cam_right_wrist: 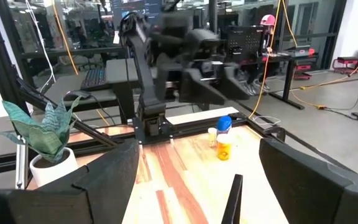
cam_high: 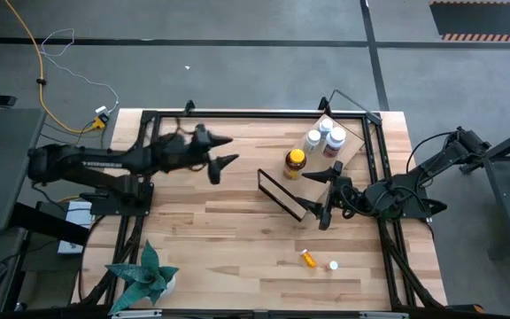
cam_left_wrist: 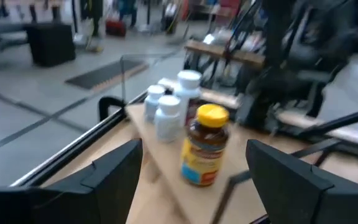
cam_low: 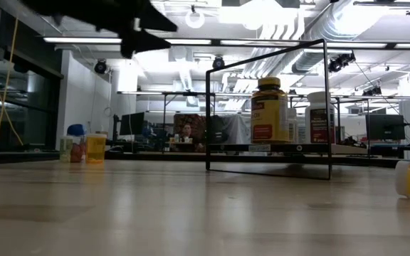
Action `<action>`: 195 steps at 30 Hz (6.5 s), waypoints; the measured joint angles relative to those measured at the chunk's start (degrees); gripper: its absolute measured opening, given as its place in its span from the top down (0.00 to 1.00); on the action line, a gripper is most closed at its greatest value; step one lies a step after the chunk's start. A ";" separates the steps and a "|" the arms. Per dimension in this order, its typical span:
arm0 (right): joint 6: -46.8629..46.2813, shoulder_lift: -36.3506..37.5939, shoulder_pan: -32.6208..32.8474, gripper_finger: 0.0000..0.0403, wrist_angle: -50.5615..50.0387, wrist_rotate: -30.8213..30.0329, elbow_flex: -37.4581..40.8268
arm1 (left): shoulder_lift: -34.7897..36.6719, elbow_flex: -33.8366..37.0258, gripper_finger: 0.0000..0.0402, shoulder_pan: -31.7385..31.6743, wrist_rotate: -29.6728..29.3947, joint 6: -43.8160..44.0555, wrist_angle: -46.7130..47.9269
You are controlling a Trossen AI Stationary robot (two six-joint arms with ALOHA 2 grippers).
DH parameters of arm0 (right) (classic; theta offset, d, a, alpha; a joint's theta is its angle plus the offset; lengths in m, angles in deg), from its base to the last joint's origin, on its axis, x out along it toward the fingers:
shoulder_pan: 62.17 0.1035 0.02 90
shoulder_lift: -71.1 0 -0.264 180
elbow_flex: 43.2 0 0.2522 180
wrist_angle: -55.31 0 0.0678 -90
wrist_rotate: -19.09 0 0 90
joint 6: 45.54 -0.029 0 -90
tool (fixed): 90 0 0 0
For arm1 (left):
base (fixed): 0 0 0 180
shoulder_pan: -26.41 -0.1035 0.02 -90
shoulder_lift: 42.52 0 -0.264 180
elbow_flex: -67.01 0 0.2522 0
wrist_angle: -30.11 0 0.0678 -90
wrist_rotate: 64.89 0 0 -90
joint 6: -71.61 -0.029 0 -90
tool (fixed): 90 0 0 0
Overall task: Pick and place medicine bottles onto shelf by color
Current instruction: Put the red pill bottle on the shelf
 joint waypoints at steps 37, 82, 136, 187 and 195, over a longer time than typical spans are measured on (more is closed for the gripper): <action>-76.45 -21.96 12.15 0.20 -90.56 22.52 -39.14 | 7.36 13.71 0.31 6.86 0.04 -5.12 -21.82; -83.48 -44.15 15.21 0.30 -71.78 53.75 -31.70 | 7.32 13.67 0.31 6.86 0.05 -5.12 -21.86; -28.25 -50.97 20.42 0.54 -72.99 40.54 -31.68 | 7.32 13.67 0.31 6.86 0.06 -5.11 -21.84; -32.82 -46.88 20.29 0.66 -75.55 39.71 -31.68 | 7.32 13.67 0.31 6.89 0.04 -5.11 -21.84; -32.82 -46.88 20.30 0.66 -72.37 40.01 -31.68 | 7.31 13.67 0.31 6.89 0.06 -5.11 -21.84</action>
